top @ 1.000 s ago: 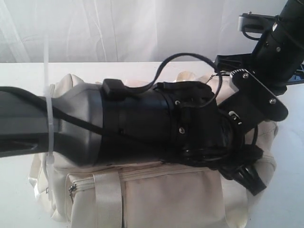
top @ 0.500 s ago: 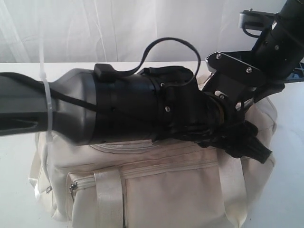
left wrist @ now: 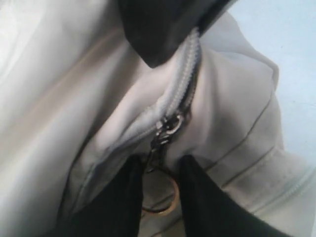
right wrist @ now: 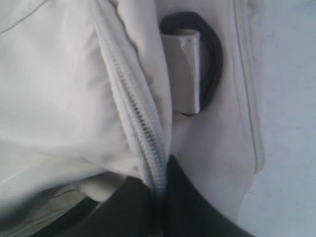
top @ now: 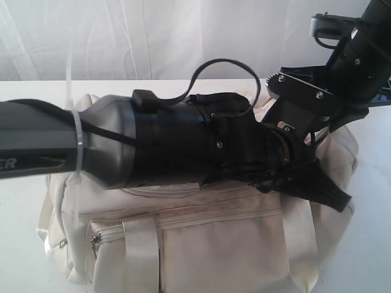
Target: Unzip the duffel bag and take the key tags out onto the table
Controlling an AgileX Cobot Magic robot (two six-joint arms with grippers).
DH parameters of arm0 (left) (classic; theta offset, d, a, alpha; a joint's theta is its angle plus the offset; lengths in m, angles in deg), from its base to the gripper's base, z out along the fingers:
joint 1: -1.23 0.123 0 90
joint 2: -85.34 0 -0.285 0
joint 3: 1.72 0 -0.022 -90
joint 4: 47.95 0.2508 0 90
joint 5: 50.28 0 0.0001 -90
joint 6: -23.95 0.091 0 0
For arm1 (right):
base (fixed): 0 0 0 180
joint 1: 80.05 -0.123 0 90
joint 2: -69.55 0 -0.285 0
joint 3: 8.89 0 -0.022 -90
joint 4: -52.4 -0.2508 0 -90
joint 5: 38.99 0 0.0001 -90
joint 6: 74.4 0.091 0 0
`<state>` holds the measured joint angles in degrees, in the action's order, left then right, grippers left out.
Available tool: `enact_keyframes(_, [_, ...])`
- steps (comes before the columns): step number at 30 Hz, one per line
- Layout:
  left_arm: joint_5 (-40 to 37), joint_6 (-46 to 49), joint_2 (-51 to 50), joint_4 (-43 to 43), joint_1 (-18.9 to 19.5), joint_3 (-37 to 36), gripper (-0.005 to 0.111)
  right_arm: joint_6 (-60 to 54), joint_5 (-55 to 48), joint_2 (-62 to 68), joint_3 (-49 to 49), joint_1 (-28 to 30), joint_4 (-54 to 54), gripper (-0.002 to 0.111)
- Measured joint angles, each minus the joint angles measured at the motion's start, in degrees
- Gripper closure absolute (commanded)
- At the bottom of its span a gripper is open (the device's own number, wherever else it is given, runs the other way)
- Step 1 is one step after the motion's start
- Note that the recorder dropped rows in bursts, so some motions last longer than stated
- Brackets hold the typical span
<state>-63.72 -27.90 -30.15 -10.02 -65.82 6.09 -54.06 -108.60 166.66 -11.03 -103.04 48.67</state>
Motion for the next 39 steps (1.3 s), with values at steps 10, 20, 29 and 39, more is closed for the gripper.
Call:
enact_keyframes(10, [-5.43,10.29,4.95,-10.77,0.46,0.00,0.103,-0.40,-0.43,0.00,0.00,0.00,0.02,0.108])
enact_keyframes(20, [-14.66,37.35,6.51,-28.40,0.97,0.00,0.103,-0.40,-2.00,0.00,0.00,0.00,-0.46,0.108])
enact_keyframes(29, [-22.47,40.36,7.51,-28.74,0.97,0.00,0.107,-0.40,-2.10,0.00,0.00,0.00,-0.46,0.108])
enact_keyframes(39, [-35.22,43.60,12.11,-28.87,0.97,0.00,0.107,-0.40,-1.89,0.00,0.00,0.00,0.14,0.108])
